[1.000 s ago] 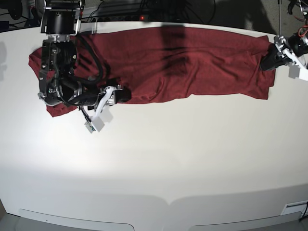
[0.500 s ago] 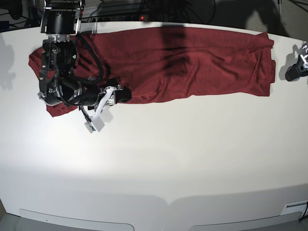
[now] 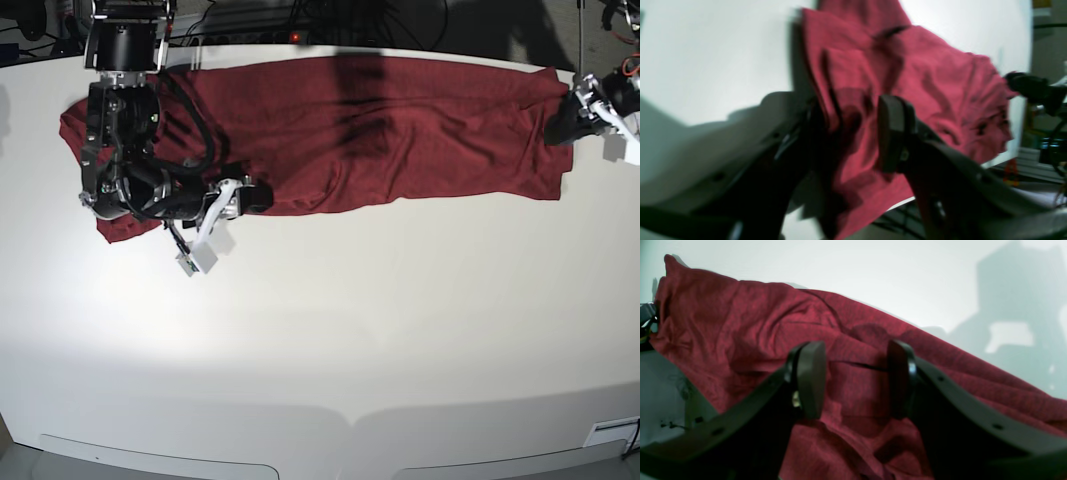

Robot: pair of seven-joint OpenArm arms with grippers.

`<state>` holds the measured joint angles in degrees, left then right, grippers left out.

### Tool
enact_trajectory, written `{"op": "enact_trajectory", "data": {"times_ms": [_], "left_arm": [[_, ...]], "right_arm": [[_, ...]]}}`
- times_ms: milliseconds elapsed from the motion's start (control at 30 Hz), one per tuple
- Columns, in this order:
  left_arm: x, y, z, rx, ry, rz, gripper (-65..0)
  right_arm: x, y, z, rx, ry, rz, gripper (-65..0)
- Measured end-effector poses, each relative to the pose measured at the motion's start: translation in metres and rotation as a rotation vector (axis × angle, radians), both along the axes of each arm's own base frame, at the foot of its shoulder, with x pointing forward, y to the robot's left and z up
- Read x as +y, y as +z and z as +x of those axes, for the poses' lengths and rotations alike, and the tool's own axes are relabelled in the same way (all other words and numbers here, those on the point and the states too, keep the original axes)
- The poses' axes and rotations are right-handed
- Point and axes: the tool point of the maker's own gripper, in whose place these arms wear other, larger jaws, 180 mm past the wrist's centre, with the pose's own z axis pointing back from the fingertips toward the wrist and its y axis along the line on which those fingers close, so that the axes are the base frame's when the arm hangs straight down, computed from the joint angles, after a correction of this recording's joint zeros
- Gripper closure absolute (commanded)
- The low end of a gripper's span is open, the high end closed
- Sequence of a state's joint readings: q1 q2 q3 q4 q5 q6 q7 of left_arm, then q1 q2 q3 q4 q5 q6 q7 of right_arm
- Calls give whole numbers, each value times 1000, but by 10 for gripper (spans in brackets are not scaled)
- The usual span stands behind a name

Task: Fold the T-shirt properly
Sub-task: 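Fold the shirt end with the right gripper toward the left gripper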

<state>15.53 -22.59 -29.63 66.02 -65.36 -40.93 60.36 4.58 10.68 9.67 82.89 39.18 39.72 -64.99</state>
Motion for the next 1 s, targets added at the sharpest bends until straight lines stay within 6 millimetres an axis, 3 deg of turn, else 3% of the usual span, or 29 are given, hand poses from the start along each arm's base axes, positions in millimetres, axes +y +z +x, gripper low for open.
{"op": "enact_trajectory", "data": {"times_ms": [233, 300, 367, 533, 700, 1000], "left_arm": [[-25, -4, -2, 7, -30, -60, -244], [-27, -5, -3, 11, -40, -60, -161], [-27, -9, -9, 40, -87, -27, 0], [-25, -8, -9, 35, -89, -19, 0], [13, -1, 1, 5, -30, 67, 0], [81, 11, 10, -14, -36, 336, 0]], "right_arm": [[0, 0, 0, -1, 0, 2, -301], [0, 0, 0, 0, 0, 2, -301], [1, 1, 0, -1, 0, 3, -301], [1, 1, 0, -1, 0, 4, -301], [3, 3, 0, -4, 5, 20, -301], [68, 5, -14, 1, 153, 100, -301]]}}
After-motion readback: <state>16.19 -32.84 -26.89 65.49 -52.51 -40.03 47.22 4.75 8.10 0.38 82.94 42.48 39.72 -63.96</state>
